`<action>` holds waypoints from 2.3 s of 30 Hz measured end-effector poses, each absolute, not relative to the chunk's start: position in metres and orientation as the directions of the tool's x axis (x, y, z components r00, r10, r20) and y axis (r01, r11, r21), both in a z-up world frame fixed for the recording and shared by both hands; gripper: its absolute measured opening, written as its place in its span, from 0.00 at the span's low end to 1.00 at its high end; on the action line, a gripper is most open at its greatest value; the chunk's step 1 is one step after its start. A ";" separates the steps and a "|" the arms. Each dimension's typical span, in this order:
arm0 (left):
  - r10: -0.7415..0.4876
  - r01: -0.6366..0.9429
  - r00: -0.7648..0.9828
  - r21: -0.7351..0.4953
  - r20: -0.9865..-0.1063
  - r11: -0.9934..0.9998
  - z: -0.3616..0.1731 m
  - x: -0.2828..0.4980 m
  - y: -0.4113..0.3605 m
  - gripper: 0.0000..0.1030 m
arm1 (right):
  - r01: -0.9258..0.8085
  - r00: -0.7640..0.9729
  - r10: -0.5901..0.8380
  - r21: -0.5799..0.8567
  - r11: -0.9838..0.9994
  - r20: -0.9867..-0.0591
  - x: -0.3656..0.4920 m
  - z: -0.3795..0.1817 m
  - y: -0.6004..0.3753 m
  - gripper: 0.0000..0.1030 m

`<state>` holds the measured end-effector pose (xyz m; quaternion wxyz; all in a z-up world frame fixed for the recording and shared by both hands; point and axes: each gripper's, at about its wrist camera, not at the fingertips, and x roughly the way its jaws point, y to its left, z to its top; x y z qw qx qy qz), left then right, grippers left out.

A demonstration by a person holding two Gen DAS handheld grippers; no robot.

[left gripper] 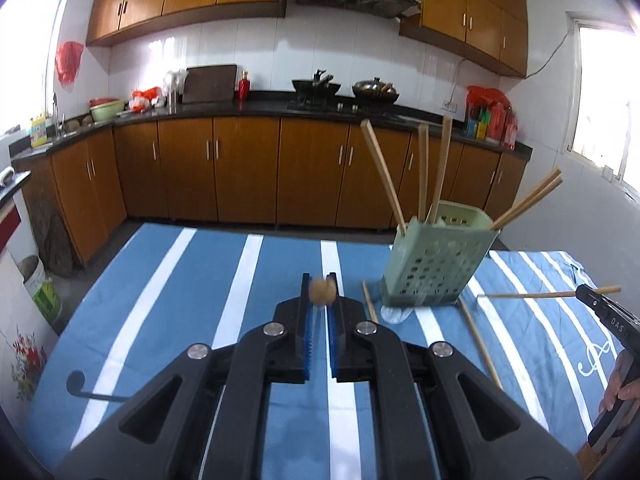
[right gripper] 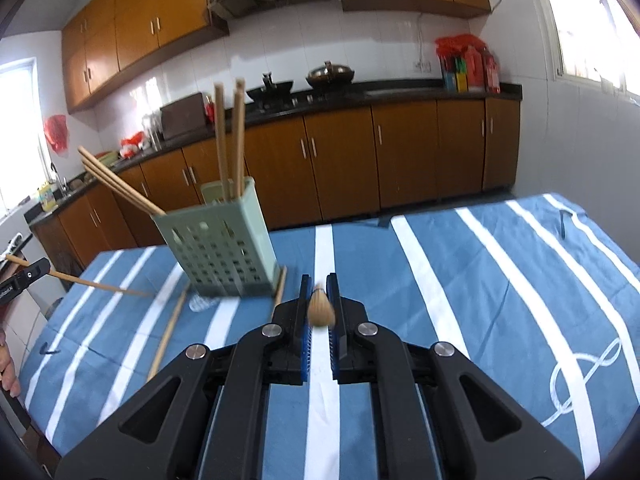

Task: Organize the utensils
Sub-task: 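Lift both held chopsticks and carry them above the green holder, then open both tools to drop the chopsticks into the green holder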

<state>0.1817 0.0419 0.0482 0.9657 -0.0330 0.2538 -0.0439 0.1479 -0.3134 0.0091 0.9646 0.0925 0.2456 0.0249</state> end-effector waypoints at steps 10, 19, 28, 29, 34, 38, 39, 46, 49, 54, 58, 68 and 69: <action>-0.143 0.112 0.904 -0.100 -0.404 0.989 0.089 0.176 0.035 0.07 | -0.046 0.925 0.114 0.191 0.981 -0.362 0.142 0.053 -0.309 0.07; -0.242 0.207 0.927 -0.146 -0.287 0.967 0.139 0.167 0.015 0.07 | -0.166 0.950 0.216 0.222 0.961 -0.225 0.133 0.107 -0.298 0.07; -0.305 0.284 0.945 -0.165 -0.116 0.945 0.195 0.173 -0.019 0.07 | -0.222 0.972 0.233 0.210 0.952 -0.028 0.147 0.156 -0.283 0.07; -0.302 0.283 0.947 -0.160 -0.109 0.946 0.197 0.177 -0.023 0.07 | -0.221 0.973 0.228 0.206 0.953 -0.014 0.152 0.158 -0.281 0.07; -0.285 0.267 0.953 -0.159 -0.100 0.950 0.192 0.206 -0.036 0.07 | -0.191 0.982 0.190 0.201 0.961 0.025 0.174 0.155 -0.274 0.07; -0.269 0.251 0.958 -0.155 -0.105 0.955 0.180 0.231 -0.043 0.07 | -0.173 0.984 0.175 0.210 0.962 0.008 0.198 0.143 -0.274 0.07; -0.266 0.249 0.958 -0.153 -0.104 0.956 0.177 0.235 -0.044 0.07 | -0.170 0.985 0.174 0.211 0.963 0.001 0.201 0.140 -0.272 0.07; -0.275 0.255 0.953 -0.157 -0.125 0.954 0.152 0.270 -0.051 0.07 | -0.159 0.982 0.176 0.219 0.963 -0.062 0.223 0.116 -0.267 0.07; -0.285 0.260 0.946 -0.163 -0.154 0.952 0.141 0.279 -0.050 0.07 | -0.162 0.979 0.183 0.210 0.964 -0.087 0.225 0.108 -0.265 0.07; -0.285 0.253 0.940 -0.179 -0.189 0.951 0.131 0.281 -0.045 0.09 | -0.184 0.969 0.212 0.203 0.962 -0.130 0.223 0.102 -0.261 0.08; -0.270 0.236 0.944 -0.186 -0.190 0.954 0.135 0.277 -0.038 0.24 | -0.178 0.970 0.205 0.193 0.965 -0.129 0.214 0.107 -0.261 0.32; -0.218 0.184 0.960 -0.190 -0.176 0.964 0.147 0.228 -0.013 0.32 | -0.133 0.978 0.161 0.199 0.971 -0.131 0.175 0.116 -0.279 0.37; -0.207 0.174 0.961 -0.185 -0.181 0.967 0.146 0.222 -0.010 0.33 | -0.124 0.978 0.153 0.196 0.973 -0.139 0.172 0.113 -0.281 0.37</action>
